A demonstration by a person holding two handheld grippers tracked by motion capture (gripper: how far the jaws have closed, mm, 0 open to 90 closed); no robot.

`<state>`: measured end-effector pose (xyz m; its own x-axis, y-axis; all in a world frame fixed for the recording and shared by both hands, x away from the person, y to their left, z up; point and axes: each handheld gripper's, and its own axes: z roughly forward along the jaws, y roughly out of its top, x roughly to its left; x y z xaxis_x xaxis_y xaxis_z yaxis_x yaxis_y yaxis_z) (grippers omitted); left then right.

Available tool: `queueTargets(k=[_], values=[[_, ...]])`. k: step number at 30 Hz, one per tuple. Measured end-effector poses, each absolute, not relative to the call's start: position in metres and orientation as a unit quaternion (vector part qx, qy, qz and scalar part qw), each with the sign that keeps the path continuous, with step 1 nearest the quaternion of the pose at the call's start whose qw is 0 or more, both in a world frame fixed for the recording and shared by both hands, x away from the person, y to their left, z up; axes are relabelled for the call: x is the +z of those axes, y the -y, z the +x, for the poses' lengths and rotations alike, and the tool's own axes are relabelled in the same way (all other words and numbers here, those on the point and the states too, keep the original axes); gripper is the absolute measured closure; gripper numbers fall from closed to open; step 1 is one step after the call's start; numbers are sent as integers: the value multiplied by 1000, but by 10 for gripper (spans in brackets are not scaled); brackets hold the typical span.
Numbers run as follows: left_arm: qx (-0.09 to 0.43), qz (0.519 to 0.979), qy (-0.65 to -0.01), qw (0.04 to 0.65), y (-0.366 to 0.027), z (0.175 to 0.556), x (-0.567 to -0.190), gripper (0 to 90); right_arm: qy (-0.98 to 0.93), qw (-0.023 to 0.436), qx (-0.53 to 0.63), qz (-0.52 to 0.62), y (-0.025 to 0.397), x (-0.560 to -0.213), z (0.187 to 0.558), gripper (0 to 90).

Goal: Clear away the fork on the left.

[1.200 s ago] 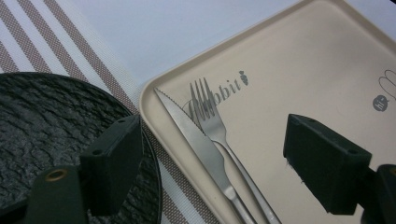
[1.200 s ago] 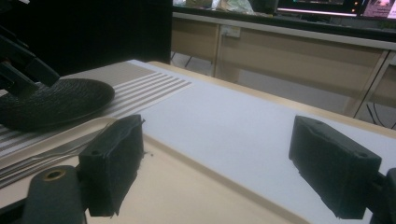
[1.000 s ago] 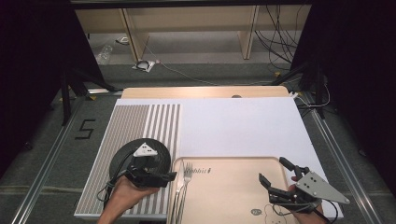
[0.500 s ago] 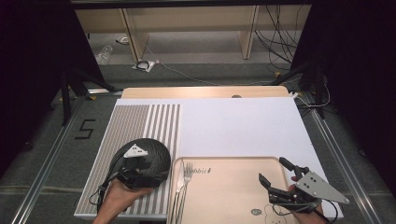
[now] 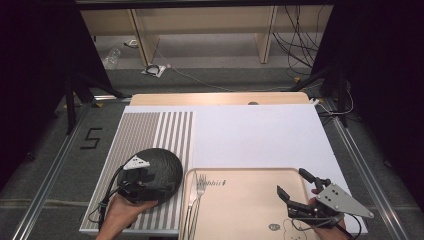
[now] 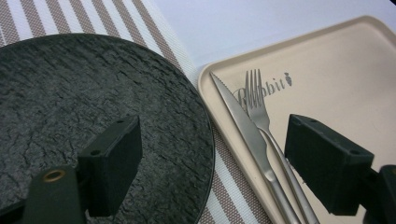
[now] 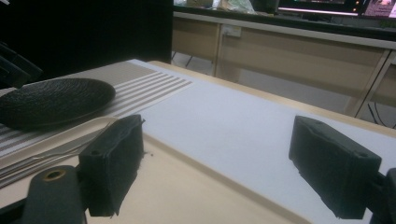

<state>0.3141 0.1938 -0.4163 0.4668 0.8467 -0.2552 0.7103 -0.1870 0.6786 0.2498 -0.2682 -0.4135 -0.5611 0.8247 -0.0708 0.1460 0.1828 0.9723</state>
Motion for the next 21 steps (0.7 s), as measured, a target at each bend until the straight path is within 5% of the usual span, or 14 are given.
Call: queueTargets(k=[21], values=[[98, 742, -544, 380, -215, 308, -422, 191, -701, 314, 538, 347, 268, -414, 251, 186]])
